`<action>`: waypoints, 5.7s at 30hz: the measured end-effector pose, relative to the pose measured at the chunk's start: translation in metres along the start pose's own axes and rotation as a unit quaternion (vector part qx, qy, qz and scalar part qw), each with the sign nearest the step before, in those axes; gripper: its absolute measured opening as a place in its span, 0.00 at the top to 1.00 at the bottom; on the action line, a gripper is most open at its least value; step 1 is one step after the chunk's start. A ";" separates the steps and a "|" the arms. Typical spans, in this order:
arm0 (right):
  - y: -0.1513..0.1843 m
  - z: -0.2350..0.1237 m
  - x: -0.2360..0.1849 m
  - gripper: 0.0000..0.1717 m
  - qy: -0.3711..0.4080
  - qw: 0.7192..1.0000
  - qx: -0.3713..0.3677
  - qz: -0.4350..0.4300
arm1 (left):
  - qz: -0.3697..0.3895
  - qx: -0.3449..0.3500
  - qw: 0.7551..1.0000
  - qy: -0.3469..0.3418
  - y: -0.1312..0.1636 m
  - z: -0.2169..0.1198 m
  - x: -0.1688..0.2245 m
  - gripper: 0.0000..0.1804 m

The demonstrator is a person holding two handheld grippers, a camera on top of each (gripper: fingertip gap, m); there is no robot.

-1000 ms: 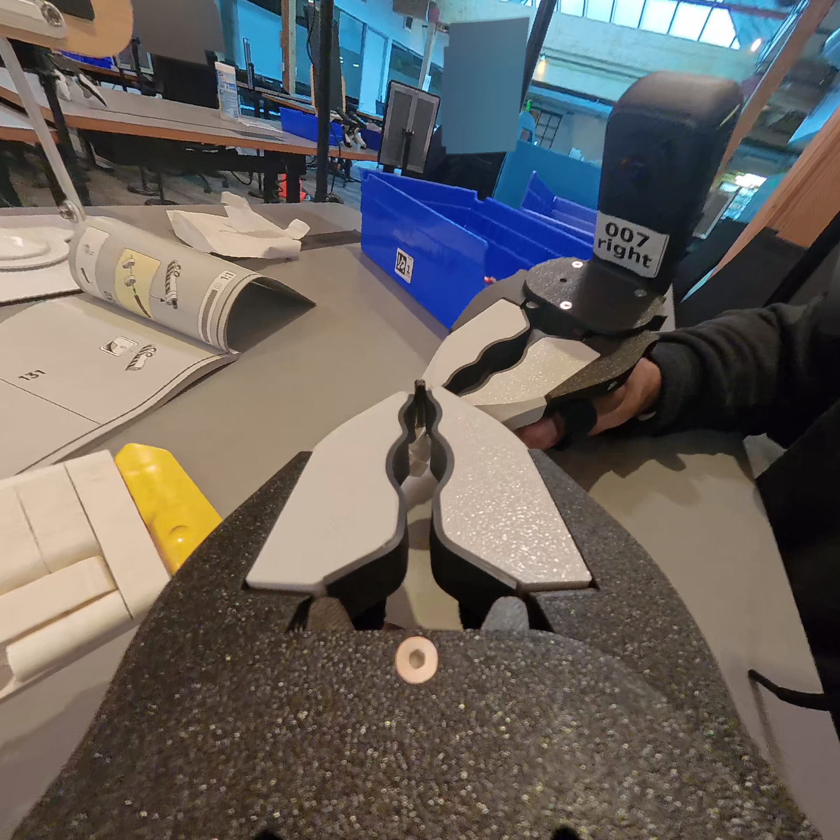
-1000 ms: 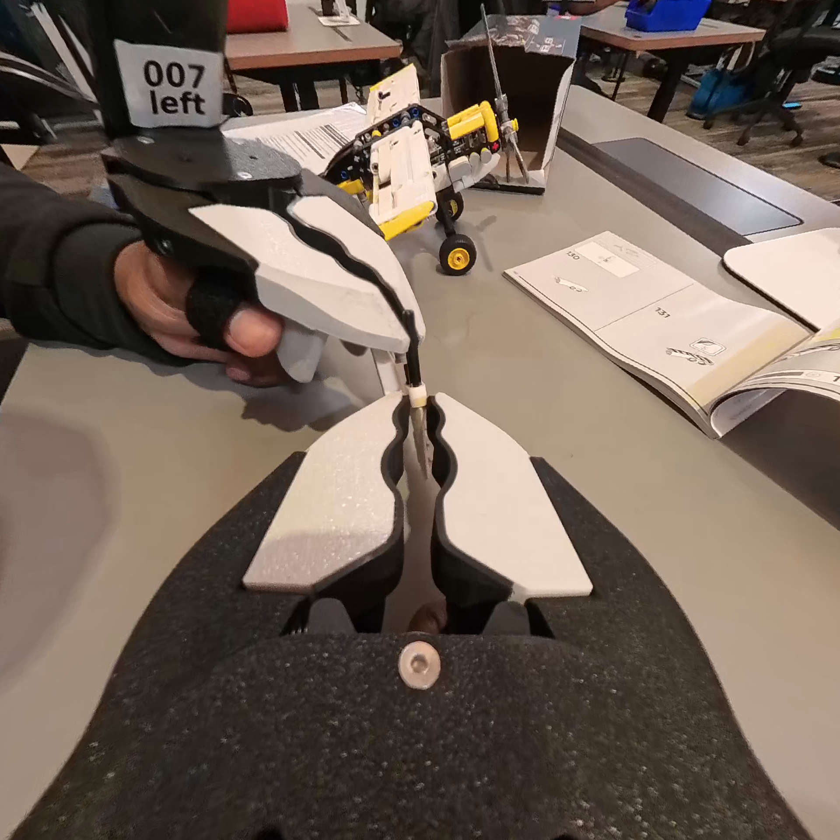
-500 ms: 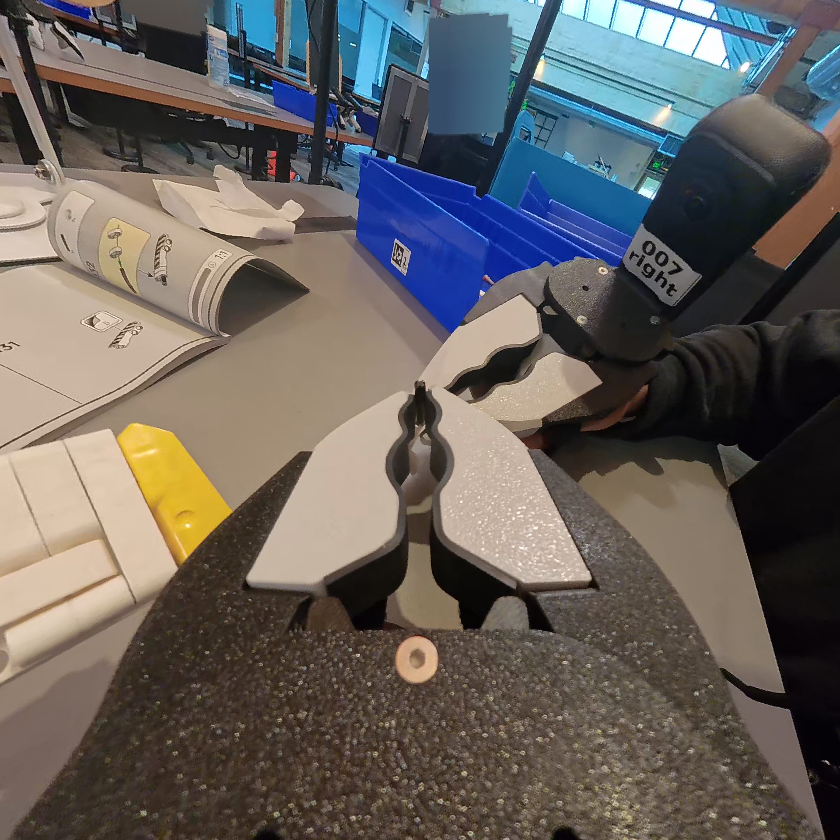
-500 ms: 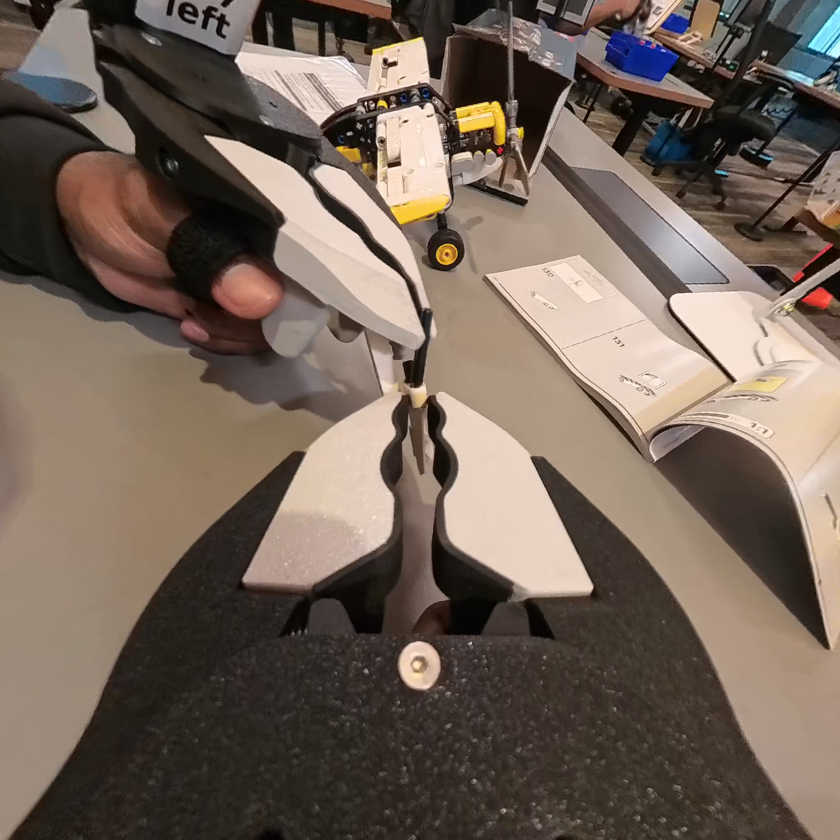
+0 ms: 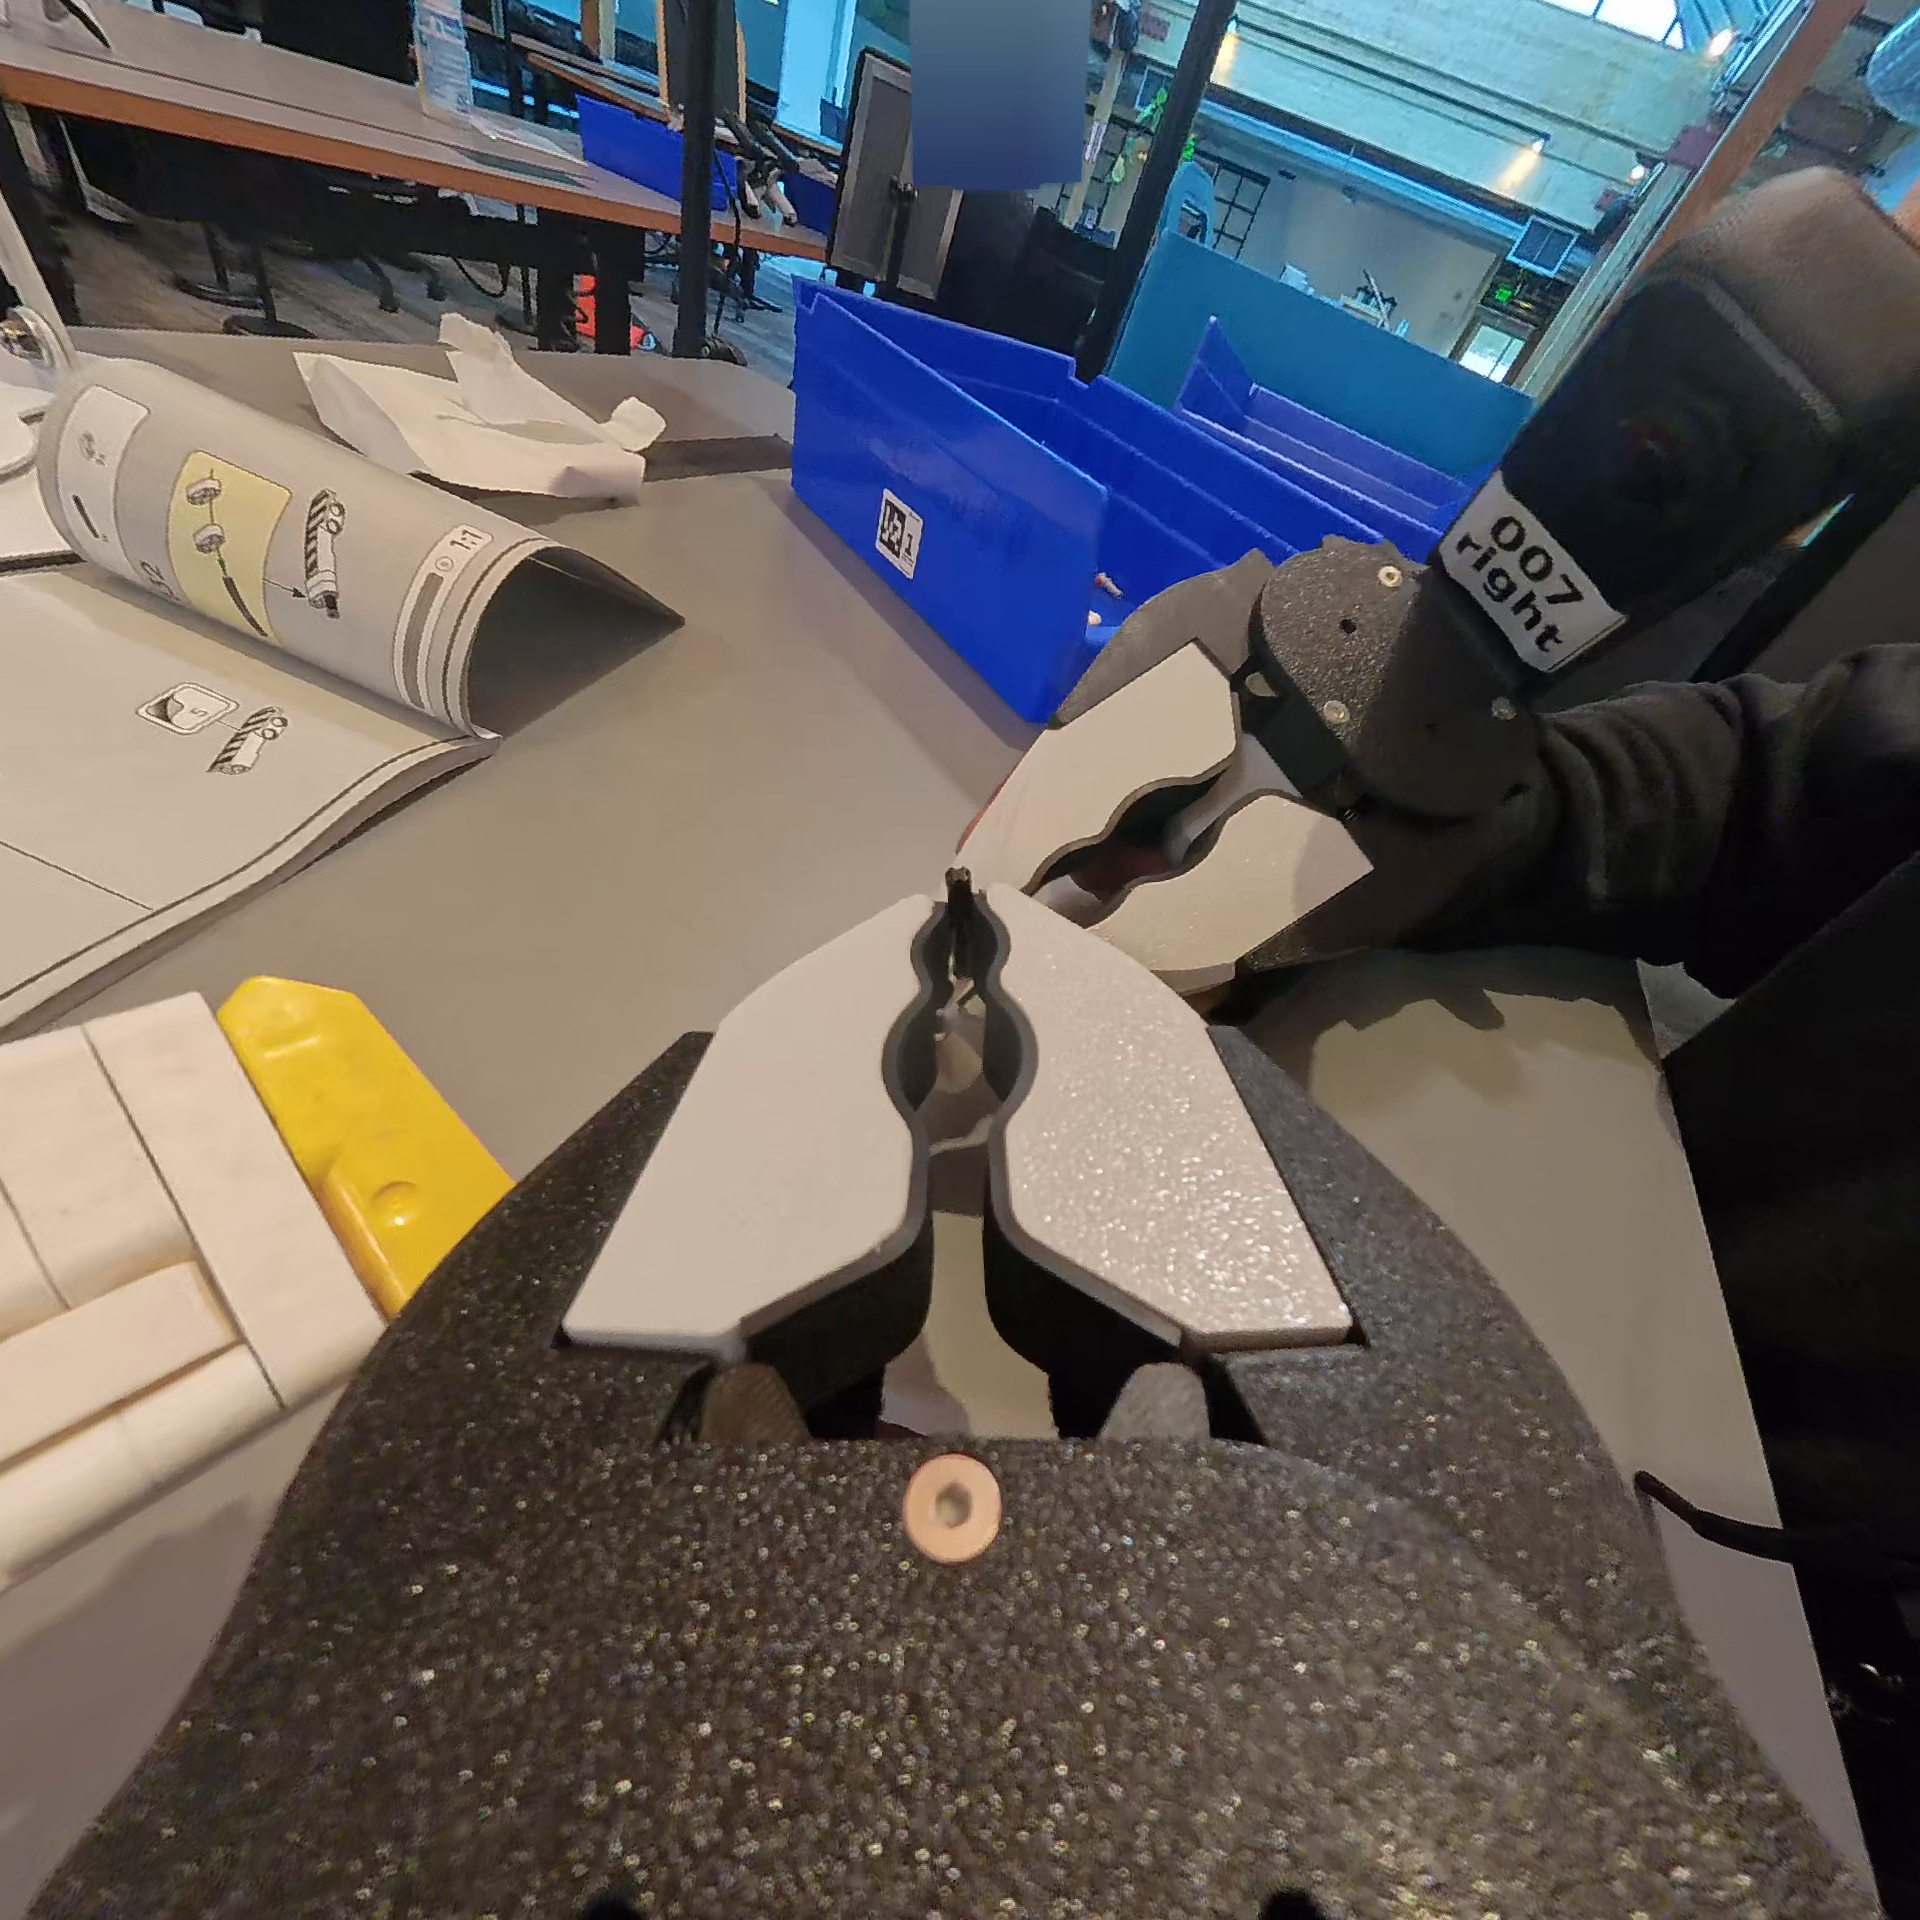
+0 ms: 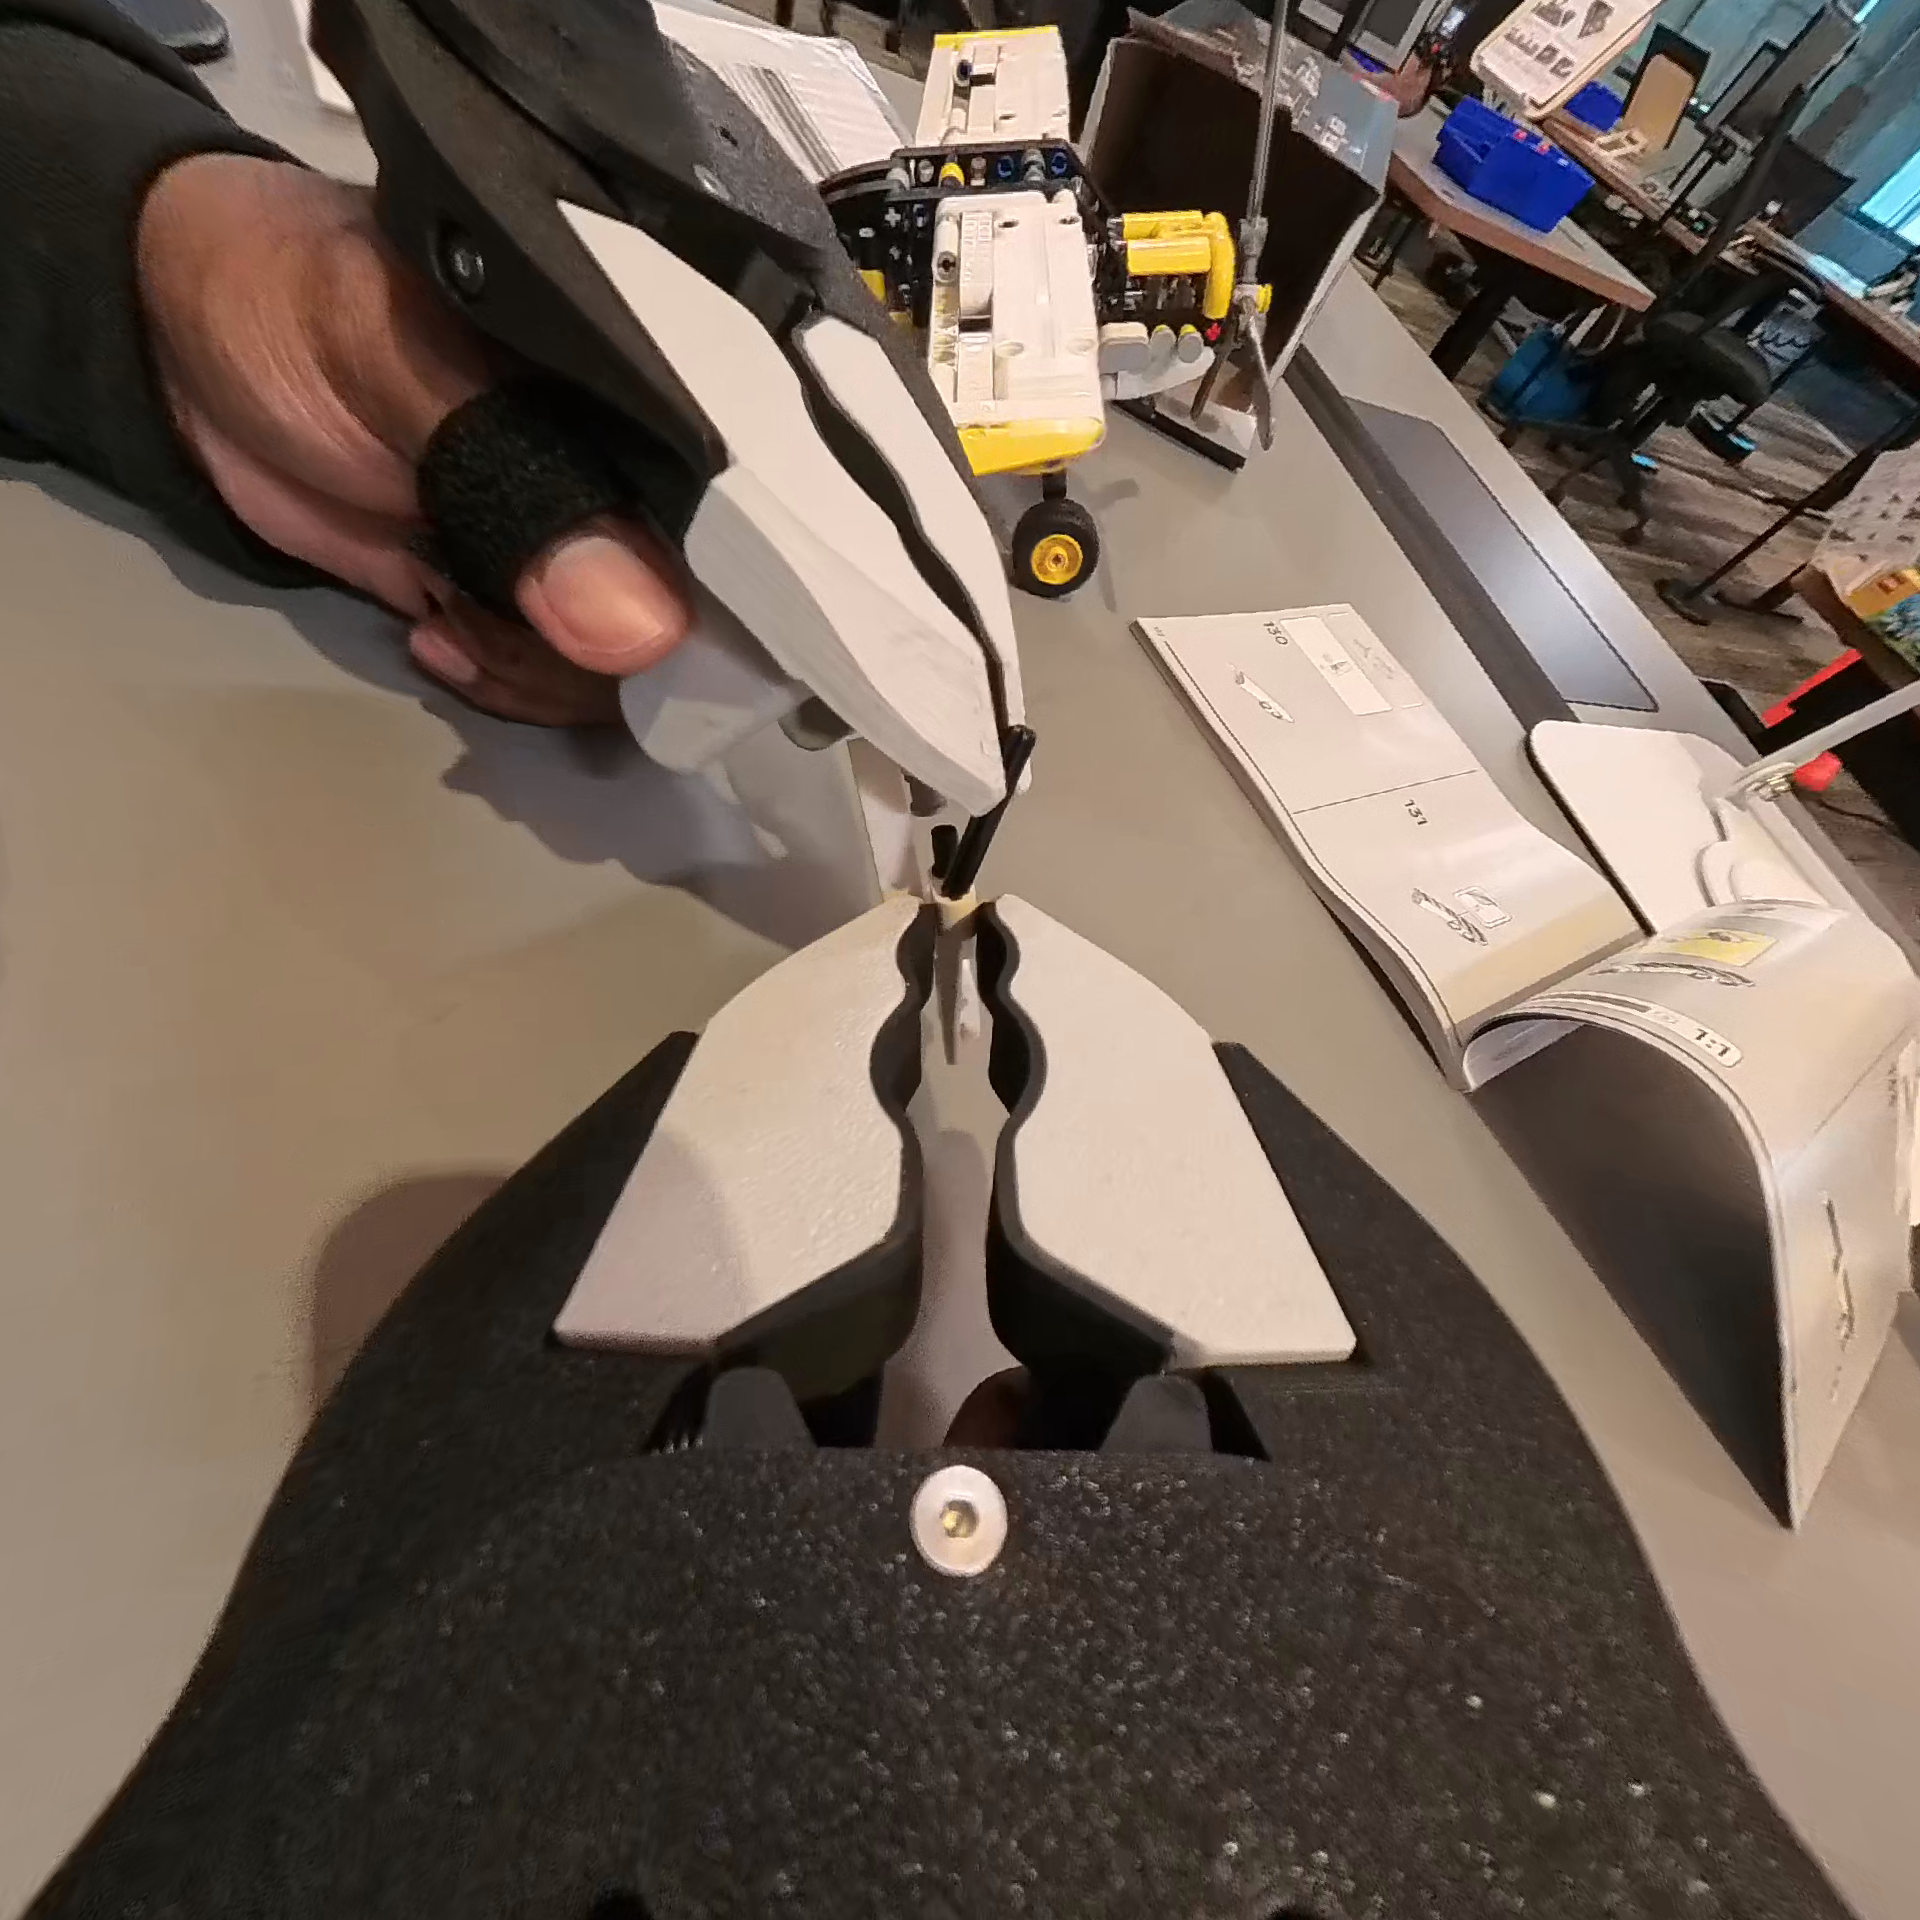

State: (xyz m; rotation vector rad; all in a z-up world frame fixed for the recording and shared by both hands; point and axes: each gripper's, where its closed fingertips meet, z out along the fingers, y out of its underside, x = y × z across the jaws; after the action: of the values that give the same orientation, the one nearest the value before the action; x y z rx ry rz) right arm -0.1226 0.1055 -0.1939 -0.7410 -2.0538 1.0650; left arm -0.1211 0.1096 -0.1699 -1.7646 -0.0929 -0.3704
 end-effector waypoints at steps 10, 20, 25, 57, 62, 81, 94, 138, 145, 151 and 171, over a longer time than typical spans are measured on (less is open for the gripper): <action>-0.010 -0.005 0.007 0.96 -0.017 0.992 0.041 0.121 | 0.048 0.044 0.997 -0.030 -0.010 -0.003 0.000 0.98; -0.024 -0.012 0.007 0.96 -0.039 0.981 0.099 0.162 | -0.067 0.101 0.992 0.031 -0.024 -0.008 0.003 0.98; -0.025 -0.012 0.005 0.96 -0.035 0.984 0.101 0.141 | -0.083 0.102 0.991 0.035 -0.024 -0.008 0.003 0.98; -0.032 -0.017 0.009 0.96 -0.003 0.986 0.112 0.122 | -0.071 0.115 0.990 0.049 -0.027 -0.010 0.009 0.98; -0.038 -0.022 0.008 0.96 -0.012 0.983 0.135 0.120 | -0.100 0.126 0.983 0.086 -0.031 -0.012 0.014 0.98; -0.048 -0.033 0.008 0.96 -0.006 0.980 0.178 0.084 | -0.169 0.138 0.966 0.138 -0.036 -0.011 0.020 0.98; -0.049 -0.036 0.006 0.96 -0.004 0.982 0.186 0.045 | -0.192 0.118 0.961 0.161 -0.033 -0.009 0.023 0.98; -0.023 -0.030 0.008 0.96 -0.112 0.974 0.162 0.112 | 0.056 0.008 0.998 0.005 -0.008 -0.004 0.004 0.92; -0.029 -0.035 0.000 0.96 -0.142 0.966 0.181 0.115 | 0.083 -0.002 0.996 0.013 -0.005 -0.004 0.007 0.92; -0.032 -0.039 0.000 0.96 -0.155 0.960 0.195 0.129 | 0.068 0.012 0.996 0.065 -0.008 -0.008 0.019 0.93; 0.032 0.000 -0.020 0.95 -0.160 0.982 -0.075 0.068 | 0.138 -0.025 0.990 -0.014 0.005 -0.007 0.002 0.93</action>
State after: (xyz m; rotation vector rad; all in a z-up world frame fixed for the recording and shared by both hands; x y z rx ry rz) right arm -0.1053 0.1071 -0.2271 -0.8395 -2.4060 1.1771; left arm -0.1190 0.1017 -0.1724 -1.8030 0.1408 -0.1470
